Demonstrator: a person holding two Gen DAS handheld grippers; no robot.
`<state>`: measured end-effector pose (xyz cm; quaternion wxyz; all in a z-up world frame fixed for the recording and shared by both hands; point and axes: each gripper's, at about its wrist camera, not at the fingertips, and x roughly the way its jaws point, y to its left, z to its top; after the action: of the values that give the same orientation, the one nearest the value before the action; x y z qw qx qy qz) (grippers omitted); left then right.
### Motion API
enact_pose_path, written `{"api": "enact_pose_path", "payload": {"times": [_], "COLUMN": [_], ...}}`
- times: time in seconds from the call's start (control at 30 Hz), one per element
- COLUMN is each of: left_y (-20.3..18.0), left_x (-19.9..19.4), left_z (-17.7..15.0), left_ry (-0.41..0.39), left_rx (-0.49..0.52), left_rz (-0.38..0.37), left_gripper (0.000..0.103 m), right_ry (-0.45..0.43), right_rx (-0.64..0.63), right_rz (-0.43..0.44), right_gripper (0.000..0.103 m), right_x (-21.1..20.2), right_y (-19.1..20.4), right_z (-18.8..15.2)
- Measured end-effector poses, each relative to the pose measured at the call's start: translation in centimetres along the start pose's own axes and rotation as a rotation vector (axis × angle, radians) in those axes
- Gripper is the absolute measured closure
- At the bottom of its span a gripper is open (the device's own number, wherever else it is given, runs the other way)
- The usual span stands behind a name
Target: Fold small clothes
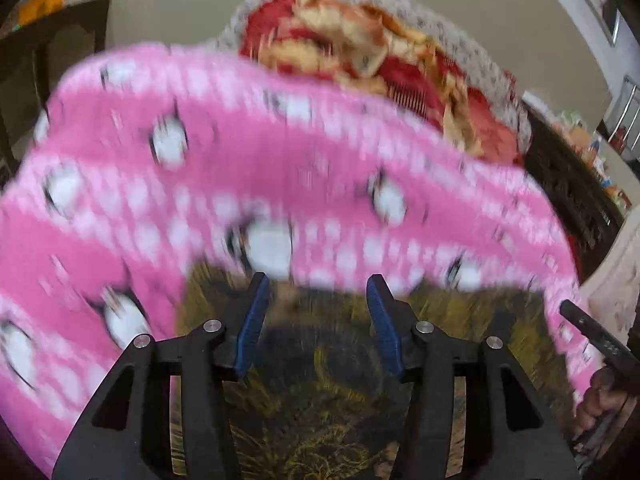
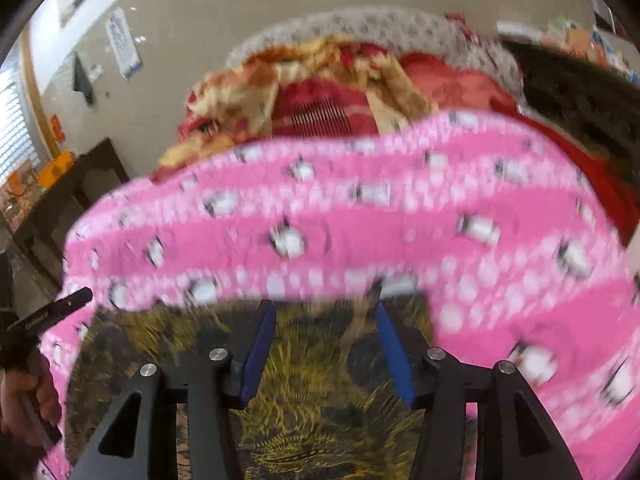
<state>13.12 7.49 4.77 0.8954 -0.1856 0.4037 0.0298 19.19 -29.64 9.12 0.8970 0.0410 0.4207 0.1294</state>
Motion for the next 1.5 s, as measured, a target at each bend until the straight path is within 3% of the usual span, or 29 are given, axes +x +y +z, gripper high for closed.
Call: {"api": "enact_pose_path", "payload": {"times": [0.07,0.1,0.13,0.17,0.23,0.3,0.6,0.7,0.77,0.83,0.9,1.0,1.07,1.1,1.2,1.27,1.33,1.4,1.47,1.5], "left_y": [0.8,1.5,1.9,2.2,3.1,3.2,3.2,3.9,3.8,3.8,4.0,4.3,4.2,4.1,2.3,0.2,-2.1,-4.3,-5.1,-5.1], "left_x": [1.3,0.6,-0.2,-0.4,0.2,0.4,1.1,0.8,0.8,0.8,0.7,0.7,0.7,0.7,-1.6,-4.5,-6.3,-7.3,-6.3,-6.2], "left_z": [-2.5,-3.2,-3.4,-3.6,-3.4,-3.3,-2.4,-2.6,-2.7,-2.8,-2.9,-2.9,-2.9,-2.7,-3.0,-4.9,-7.4,-10.5,-13.6,-14.7], "left_ry": [0.024,-0.018,-0.051,-0.060,-0.037,-0.033,-0.027,-0.027,-0.028,-0.026,-0.027,-0.027,-0.024,-0.016,0.007,0.001,0.037,0.065,0.119,0.088], "left_rx": [0.005,-0.009,-0.022,-0.030,-0.079,-0.089,-0.113,-0.126,-0.124,-0.121,-0.120,-0.129,-0.129,-0.125,-0.048,0.027,0.139,0.274,0.358,0.386], "left_rz": [0.028,0.001,-0.011,0.001,-0.024,-0.026,-0.059,-0.075,-0.072,-0.070,-0.077,-0.100,-0.103,-0.100,-0.078,-0.163,-0.202,-0.184,-0.115,-0.098], "left_gripper": [0.053,0.053,0.053,0.053,0.053,0.053,0.053,0.052,0.052,0.052,0.051,0.048,0.046,0.045,0.045,0.043,0.042,0.042,0.037,0.036], "right_ry": [0.042,0.077,0.110,0.082,0.090,0.084,0.100,0.114,0.070,0.028,0.022,0.122,0.061,0.072,0.072,0.071,0.068,0.069,0.068,0.068], "right_rx": [-0.013,-0.030,0.009,0.046,0.087,0.131,0.219,0.096,-0.039,-0.138,-0.182,-0.188,-0.183,-0.191,-0.198,-0.201,-0.191,-0.191,-0.192,-0.193], "right_rz": [-0.069,-0.110,-0.085,-0.066,-0.086,-0.042,0.059,-0.097,-0.124,-0.098,-0.148,-0.189,-0.181,-0.189,-0.208,-0.212,-0.199,-0.194,-0.195,-0.195], "right_gripper": [0.053,0.053,0.053,0.053,0.055,0.059,0.058,0.059,0.058,0.047,0.027,0.024,0.022,0.021,0.018,0.018,0.018,0.017,0.016,0.016], "right_x": [2.2,3.5,4.1,3.4,3.5,3.7,4.2,1.8,-1.1,-3.7,-4.9,-3.3,-3.5,-3.5,-3.2,-3.2,-3.4,-3.4,-3.3,-3.3], "right_y": [-0.1,-0.5,-1.6,-2.5,-3.9,-5.1,-6.5,-3.0,0.8,4.3,5.9,5.8,5.4,5.6,6.0,6.0,5.8,5.9,5.9,5.9], "right_z": [-2.2,-3.7,-4.4,-4.1,-4.0,-3.9,-3.7,-3.6,-4.6,-6.6,-8.9,-13.2,-14.8,-14.7,-14.7,-14.8,-14.9,-14.8,-14.7,-14.7]}}
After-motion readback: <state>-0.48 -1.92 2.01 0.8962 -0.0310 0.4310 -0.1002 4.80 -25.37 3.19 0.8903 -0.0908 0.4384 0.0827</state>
